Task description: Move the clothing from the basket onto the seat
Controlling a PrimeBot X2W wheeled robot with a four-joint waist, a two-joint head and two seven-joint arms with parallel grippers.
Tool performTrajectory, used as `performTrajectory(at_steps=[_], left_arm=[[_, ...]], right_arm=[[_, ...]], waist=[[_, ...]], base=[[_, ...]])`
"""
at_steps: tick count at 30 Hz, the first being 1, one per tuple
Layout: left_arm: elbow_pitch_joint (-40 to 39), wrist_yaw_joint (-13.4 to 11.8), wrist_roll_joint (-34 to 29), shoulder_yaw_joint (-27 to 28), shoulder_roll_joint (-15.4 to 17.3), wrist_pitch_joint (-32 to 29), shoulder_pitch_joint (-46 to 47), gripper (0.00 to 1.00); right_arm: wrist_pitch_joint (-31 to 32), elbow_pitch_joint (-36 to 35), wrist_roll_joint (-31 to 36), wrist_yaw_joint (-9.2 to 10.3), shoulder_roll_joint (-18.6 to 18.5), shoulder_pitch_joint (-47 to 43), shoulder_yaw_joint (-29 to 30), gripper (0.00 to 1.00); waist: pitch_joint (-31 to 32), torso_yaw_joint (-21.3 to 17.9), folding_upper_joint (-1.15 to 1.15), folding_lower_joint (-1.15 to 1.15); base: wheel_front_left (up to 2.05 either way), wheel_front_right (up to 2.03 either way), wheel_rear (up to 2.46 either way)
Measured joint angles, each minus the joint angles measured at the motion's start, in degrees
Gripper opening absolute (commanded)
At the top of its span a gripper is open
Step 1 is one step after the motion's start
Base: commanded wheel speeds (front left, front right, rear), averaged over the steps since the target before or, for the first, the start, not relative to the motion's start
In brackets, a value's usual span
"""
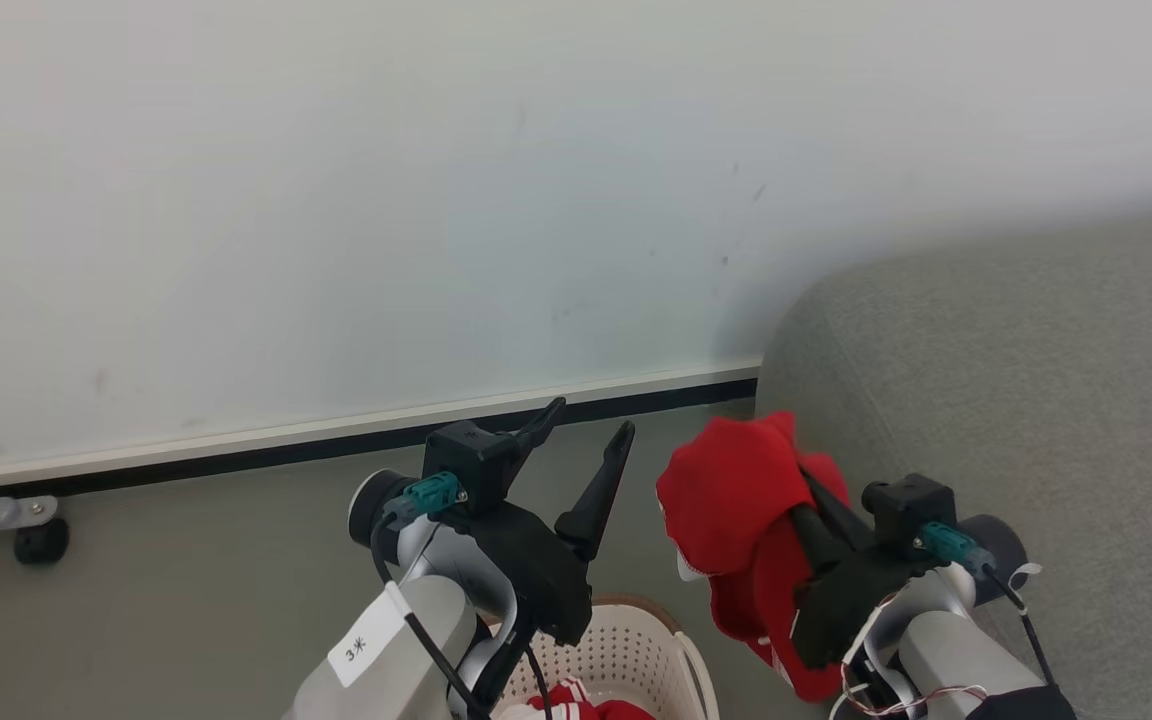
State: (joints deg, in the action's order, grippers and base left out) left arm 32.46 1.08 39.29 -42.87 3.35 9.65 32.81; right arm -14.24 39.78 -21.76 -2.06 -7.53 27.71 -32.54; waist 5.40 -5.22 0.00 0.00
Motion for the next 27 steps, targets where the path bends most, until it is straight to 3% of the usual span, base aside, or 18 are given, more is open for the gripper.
performTrajectory(at_steps=[12,27], left_arm=[[-1.9,1.0,-0.1,-2.4,-0.3,2.5,-3.1,1.0],[-4.1,1.4,-0.8,-5.2,-0.6,3.6,-5.1,1.0]], right_arm=[[0.0,-6.3,0.0,2.43,-5.4,-1.8,3.5,0.0],[0.0,-14.2,0.6,3.09,-9.2,-2.3,5.2,0.0]], waist=[[-0.3,-8.2,0.0,0.0],[-1.9,-19.6,0.0,0.0]], base=[[0.0,0.0,0.0],[0.0,0.0,0.0]])
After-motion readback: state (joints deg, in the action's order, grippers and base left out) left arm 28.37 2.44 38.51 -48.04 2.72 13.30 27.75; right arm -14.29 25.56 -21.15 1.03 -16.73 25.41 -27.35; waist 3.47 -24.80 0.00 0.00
